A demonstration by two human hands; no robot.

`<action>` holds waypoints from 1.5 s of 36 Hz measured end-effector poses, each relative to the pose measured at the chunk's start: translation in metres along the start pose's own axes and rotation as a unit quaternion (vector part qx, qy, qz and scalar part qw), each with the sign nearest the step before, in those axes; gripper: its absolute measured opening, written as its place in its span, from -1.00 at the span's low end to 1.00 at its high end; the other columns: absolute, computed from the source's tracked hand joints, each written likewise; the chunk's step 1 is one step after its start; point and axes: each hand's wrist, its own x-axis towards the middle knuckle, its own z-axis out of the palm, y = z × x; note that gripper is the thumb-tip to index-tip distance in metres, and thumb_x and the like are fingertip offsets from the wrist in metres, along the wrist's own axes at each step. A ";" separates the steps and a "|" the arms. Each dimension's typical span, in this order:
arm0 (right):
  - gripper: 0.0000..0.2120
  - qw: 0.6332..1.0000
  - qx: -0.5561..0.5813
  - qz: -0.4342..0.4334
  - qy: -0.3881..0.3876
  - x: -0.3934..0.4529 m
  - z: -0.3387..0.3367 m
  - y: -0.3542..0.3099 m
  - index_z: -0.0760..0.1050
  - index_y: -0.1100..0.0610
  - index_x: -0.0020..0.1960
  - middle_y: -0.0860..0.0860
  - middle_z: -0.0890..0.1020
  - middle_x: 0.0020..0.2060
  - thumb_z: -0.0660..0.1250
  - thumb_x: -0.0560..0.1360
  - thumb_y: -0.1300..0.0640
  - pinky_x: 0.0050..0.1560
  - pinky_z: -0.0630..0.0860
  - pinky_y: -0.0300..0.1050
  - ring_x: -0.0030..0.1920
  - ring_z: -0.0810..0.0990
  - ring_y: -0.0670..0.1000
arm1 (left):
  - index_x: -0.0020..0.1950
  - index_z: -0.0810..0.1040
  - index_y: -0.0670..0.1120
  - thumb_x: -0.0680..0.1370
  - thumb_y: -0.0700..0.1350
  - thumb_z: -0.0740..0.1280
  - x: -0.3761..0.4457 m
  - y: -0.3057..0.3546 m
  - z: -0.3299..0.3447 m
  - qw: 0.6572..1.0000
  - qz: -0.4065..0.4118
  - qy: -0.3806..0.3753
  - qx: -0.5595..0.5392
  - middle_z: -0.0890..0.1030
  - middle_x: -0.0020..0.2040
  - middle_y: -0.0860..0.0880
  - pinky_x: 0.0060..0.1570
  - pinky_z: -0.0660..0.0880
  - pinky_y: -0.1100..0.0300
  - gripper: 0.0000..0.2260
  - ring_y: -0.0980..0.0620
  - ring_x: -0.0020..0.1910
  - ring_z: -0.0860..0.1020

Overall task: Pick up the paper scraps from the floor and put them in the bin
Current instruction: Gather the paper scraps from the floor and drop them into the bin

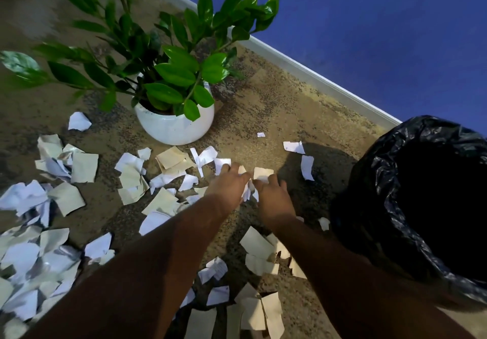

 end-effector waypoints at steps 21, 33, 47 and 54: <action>-0.85 0.985 0.174 -0.019 -0.006 -0.049 -0.090 -0.008 0.66 0.26 -0.03 0.19 0.67 -0.05 0.31 0.49 0.30 0.05 0.54 -0.12 0.00 0.64 0.16 | 0.16 0.61 -0.16 0.54 -0.27 0.32 -0.084 0.026 -0.051 0.992 -0.043 0.076 -0.089 0.61 0.09 -0.15 0.02 0.52 0.11 -0.79 -0.09 0.03 0.61; -0.80 0.917 0.255 0.081 0.297 -0.099 -0.188 0.037 0.60 0.15 -0.05 0.02 0.55 -0.02 0.28 0.50 0.39 -0.12 0.52 -0.14 -0.07 0.57 0.02 | 0.01 0.68 -0.18 0.52 -0.20 0.31 -0.091 0.096 -0.143 0.935 -0.016 0.300 -0.188 0.68 -0.04 -0.16 -0.16 0.47 0.21 -0.82 -0.11 -0.12 0.64; -0.78 0.837 0.284 0.256 0.391 -0.189 -0.168 0.156 0.55 0.26 0.16 0.21 0.52 0.15 0.23 0.55 0.31 -0.09 0.22 -0.37 0.05 0.53 0.15 | 0.06 0.63 -0.17 0.53 -0.29 0.21 -0.087 0.245 -0.165 0.916 0.100 0.261 -0.287 0.61 0.05 -0.17 -0.02 0.54 0.01 -0.77 -0.17 0.01 0.58; -0.72 0.836 0.292 0.309 0.347 -0.200 -0.164 0.185 0.54 0.25 0.23 0.23 0.55 0.20 0.19 0.57 0.28 -0.04 0.43 -0.15 -0.06 0.57 0.16 | 0.19 0.55 -0.14 0.55 -0.27 0.26 -0.073 0.275 -0.141 0.925 0.181 0.201 -0.267 0.54 0.08 -0.13 -0.02 0.52 -0.04 -0.77 -0.14 0.04 0.54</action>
